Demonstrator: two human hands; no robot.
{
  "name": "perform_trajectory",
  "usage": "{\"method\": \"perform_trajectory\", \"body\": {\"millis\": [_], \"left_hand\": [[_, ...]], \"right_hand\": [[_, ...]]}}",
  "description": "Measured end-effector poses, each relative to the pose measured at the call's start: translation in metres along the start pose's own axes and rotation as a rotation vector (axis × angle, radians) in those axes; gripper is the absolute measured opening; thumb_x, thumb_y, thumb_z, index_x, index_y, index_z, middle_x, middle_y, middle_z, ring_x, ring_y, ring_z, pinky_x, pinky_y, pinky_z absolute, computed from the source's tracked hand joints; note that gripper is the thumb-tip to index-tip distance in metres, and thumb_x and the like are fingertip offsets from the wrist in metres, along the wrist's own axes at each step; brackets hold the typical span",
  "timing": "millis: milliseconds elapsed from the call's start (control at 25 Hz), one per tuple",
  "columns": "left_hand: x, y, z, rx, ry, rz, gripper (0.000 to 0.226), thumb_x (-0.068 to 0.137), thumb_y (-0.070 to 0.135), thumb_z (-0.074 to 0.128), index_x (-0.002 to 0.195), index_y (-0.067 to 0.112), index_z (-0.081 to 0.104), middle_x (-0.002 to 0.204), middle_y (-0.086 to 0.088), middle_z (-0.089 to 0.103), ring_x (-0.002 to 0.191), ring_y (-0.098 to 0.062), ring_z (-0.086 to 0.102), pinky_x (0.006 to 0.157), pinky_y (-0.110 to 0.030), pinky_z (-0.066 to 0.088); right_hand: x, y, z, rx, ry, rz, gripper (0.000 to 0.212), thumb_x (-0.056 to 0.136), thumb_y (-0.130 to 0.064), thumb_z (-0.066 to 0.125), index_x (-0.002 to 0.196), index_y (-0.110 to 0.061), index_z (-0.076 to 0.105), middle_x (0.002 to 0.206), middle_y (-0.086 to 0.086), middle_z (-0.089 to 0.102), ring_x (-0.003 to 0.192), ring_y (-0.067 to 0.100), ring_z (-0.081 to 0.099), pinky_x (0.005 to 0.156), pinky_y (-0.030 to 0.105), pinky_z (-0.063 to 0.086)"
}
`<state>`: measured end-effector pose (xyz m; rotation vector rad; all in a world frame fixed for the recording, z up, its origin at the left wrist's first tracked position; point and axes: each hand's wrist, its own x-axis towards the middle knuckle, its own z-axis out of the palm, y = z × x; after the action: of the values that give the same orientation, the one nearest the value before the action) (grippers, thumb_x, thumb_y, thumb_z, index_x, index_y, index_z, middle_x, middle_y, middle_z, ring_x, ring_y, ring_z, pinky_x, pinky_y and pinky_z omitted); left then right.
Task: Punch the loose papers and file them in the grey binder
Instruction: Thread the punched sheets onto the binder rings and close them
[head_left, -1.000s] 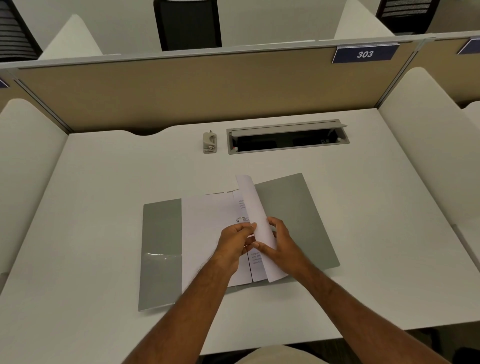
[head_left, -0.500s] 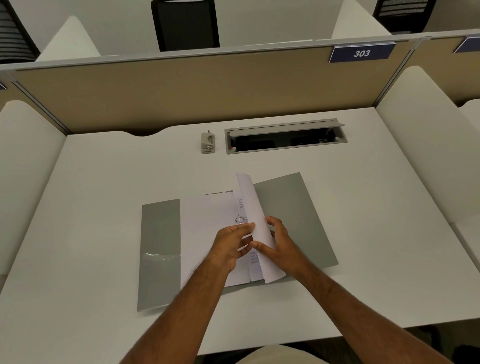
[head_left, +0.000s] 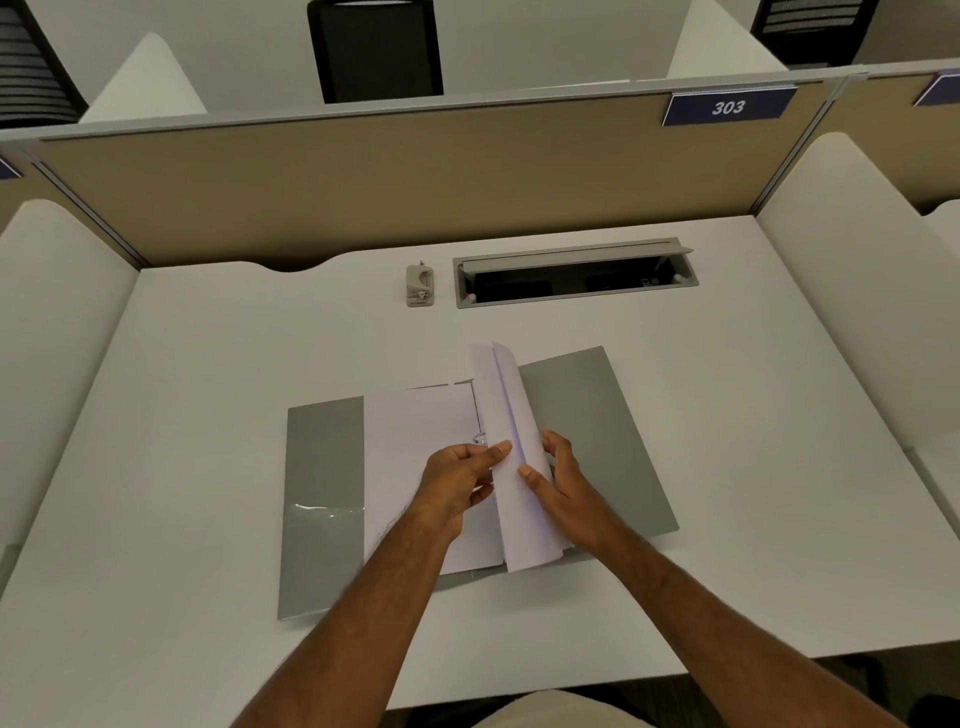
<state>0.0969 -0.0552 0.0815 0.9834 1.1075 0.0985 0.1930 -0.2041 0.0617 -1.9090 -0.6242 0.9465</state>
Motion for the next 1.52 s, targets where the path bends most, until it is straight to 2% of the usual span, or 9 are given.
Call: {"method": "perform_trajectory", "body": {"millis": [120, 400, 560, 800, 920, 1160, 1320, 1400, 1520], "left_hand": [[-0.003, 0.007, -0.011, 0.042, 0.022, 0.094, 0.030, 0.084, 0.029, 0.084, 0.080, 0.011, 0.061, 0.095, -0.014, 0.077, 0.088, -0.026, 0.074, 0.075, -0.034, 0.063], [-0.009, 0.027, -0.051, 0.137, 0.128, 0.232, 0.033, 0.087, 0.028, 0.081, 0.076, 0.014, 0.053, 0.089, -0.010, 0.073, 0.090, -0.025, 0.074, 0.082, -0.041, 0.064], [-0.005, 0.024, -0.084, 0.182, 0.207, 0.242, 0.034, 0.086, 0.028, 0.082, 0.072, 0.014, 0.054, 0.078, -0.007, 0.067, 0.082, -0.024, 0.071, 0.080, -0.042, 0.062], [0.003, 0.010, -0.122, 0.186, 0.288, 0.180, 0.034, 0.085, 0.035, 0.082, 0.075, 0.015, 0.056, 0.077, -0.008, 0.065, 0.072, -0.023, 0.062, 0.068, -0.039, 0.053], [0.009, 0.000, -0.138, 0.145, 0.300, 0.122, 0.036, 0.083, 0.036, 0.083, 0.074, 0.016, 0.055, 0.077, -0.008, 0.066, 0.073, -0.026, 0.060, 0.068, -0.040, 0.051], [0.016, -0.022, -0.150, 0.128, 0.320, 0.041, 0.032, 0.088, 0.034, 0.079, 0.084, 0.010, 0.059, 0.086, -0.012, 0.071, 0.076, -0.028, 0.063, 0.065, -0.036, 0.051], [0.019, -0.028, -0.148, 0.282, 0.469, 0.062, 0.038, 0.084, 0.030, 0.083, 0.106, 0.009, 0.061, 0.099, -0.009, 0.069, 0.094, -0.031, 0.067, 0.082, -0.041, 0.056], [0.017, -0.024, -0.138, 0.406, 0.523, 0.144, 0.035, 0.085, 0.028, 0.083, 0.105, 0.012, 0.059, 0.095, -0.006, 0.064, 0.097, -0.033, 0.066, 0.082, -0.037, 0.051], [0.011, -0.010, -0.109, 0.396, 0.350, 0.252, 0.019, 0.091, 0.022, 0.077, 0.094, 0.008, 0.065, 0.092, -0.008, 0.068, 0.087, -0.030, 0.069, 0.068, -0.026, 0.050]], "right_hand": [[-0.001, -0.002, -0.001, 0.075, -0.006, 0.012, 0.053, 0.099, -0.052, 0.050, 0.142, -0.042, 0.020, 0.146, -0.010, 0.039, 0.127, 0.013, 0.052, 0.102, 0.032, 0.051], [-0.003, -0.007, -0.003, 0.133, -0.011, 0.022, 0.048, 0.099, -0.053, 0.044, 0.142, -0.043, 0.023, 0.141, -0.014, 0.045, 0.124, 0.009, 0.056, 0.082, 0.017, 0.056], [-0.003, -0.009, -0.003, 0.120, 0.001, 0.037, 0.047, 0.102, -0.047, 0.042, 0.144, -0.040, 0.021, 0.142, -0.010, 0.043, 0.120, 0.007, 0.056, 0.076, 0.012, 0.055], [-0.008, -0.013, -0.004, 0.118, 0.011, 0.049, 0.049, 0.105, -0.043, 0.041, 0.149, -0.033, 0.022, 0.138, -0.012, 0.043, 0.115, 0.002, 0.055, 0.072, 0.004, 0.050], [-0.009, -0.013, -0.005, 0.122, 0.003, 0.045, 0.047, 0.104, -0.045, 0.041, 0.146, -0.036, 0.022, 0.139, -0.012, 0.043, 0.114, -0.001, 0.055, 0.072, 0.009, 0.053], [-0.008, -0.010, -0.005, 0.117, -0.004, 0.035, 0.045, 0.101, -0.050, 0.042, 0.141, -0.043, 0.022, 0.140, -0.013, 0.046, 0.116, 0.009, 0.061, 0.080, 0.022, 0.060], [-0.008, -0.008, -0.005, 0.136, -0.009, 0.026, 0.043, 0.102, -0.048, 0.043, 0.140, -0.044, 0.024, 0.137, -0.016, 0.049, 0.115, 0.011, 0.064, 0.081, 0.023, 0.060], [-0.008, -0.008, -0.005, 0.129, -0.004, 0.026, 0.043, 0.103, -0.047, 0.044, 0.141, -0.043, 0.025, 0.138, -0.015, 0.049, 0.114, 0.011, 0.065, 0.079, 0.022, 0.060], [-0.007, -0.006, -0.004, 0.105, -0.001, 0.025, 0.047, 0.103, -0.045, 0.046, 0.144, -0.039, 0.025, 0.142, -0.011, 0.048, 0.116, 0.011, 0.064, 0.082, 0.022, 0.060]]}}
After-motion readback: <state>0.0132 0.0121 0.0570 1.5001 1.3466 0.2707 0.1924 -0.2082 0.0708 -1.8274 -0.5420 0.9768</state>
